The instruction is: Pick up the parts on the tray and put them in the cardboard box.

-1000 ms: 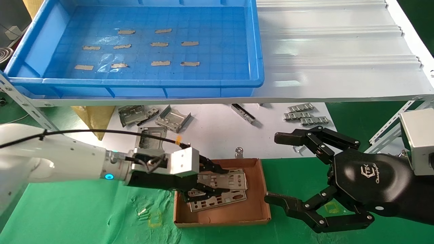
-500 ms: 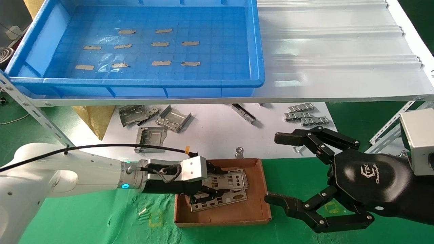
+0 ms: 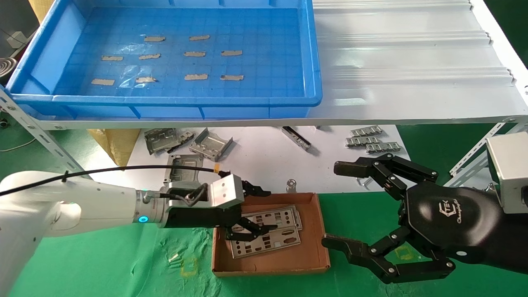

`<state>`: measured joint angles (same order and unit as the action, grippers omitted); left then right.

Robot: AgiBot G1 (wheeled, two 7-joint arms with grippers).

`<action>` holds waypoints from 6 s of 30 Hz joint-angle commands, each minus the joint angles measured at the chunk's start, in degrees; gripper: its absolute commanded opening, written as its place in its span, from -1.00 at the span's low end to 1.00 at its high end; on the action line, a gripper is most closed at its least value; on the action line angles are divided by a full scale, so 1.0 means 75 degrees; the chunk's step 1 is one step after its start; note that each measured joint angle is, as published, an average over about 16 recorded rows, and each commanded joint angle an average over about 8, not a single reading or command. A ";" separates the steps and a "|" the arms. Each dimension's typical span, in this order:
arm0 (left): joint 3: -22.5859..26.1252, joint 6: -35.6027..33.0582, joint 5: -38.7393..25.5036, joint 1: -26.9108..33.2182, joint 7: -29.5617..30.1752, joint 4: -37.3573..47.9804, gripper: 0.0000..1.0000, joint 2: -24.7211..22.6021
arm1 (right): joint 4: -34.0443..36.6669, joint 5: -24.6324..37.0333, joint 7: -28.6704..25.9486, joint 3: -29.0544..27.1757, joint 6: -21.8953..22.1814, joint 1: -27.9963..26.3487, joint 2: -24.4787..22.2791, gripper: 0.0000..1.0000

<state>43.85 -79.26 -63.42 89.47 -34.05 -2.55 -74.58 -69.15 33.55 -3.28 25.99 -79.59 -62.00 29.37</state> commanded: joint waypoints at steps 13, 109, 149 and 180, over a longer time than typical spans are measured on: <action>-0.0423 -0.1534 0.0658 -0.0100 0.0800 0.0381 1.00 0.0421 | 0.0002 -0.0001 0.0000 -0.0001 0.0003 0.0001 -0.0001 1.00; -0.3726 -0.0850 0.2890 -0.3739 0.5984 -0.9512 1.00 0.5296 | 0.0005 -0.0003 0.0001 -0.0001 0.0001 0.0003 -0.0003 1.00; -0.3706 -0.0857 0.2871 -0.3717 0.5965 -0.9456 1.00 0.5269 | 0.0005 -0.0002 0.0001 -0.0001 0.0001 0.0003 -0.0003 1.00; -0.3706 -0.0857 0.2872 -0.3717 0.5965 -0.9454 1.00 0.5269 | 0.0005 -0.0002 0.0001 -0.0001 0.0001 0.0003 -0.0003 1.00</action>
<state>16.05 -85.69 -41.88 61.59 10.69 -73.45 -35.07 -69.12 33.54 -3.28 25.98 -79.58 -61.97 29.35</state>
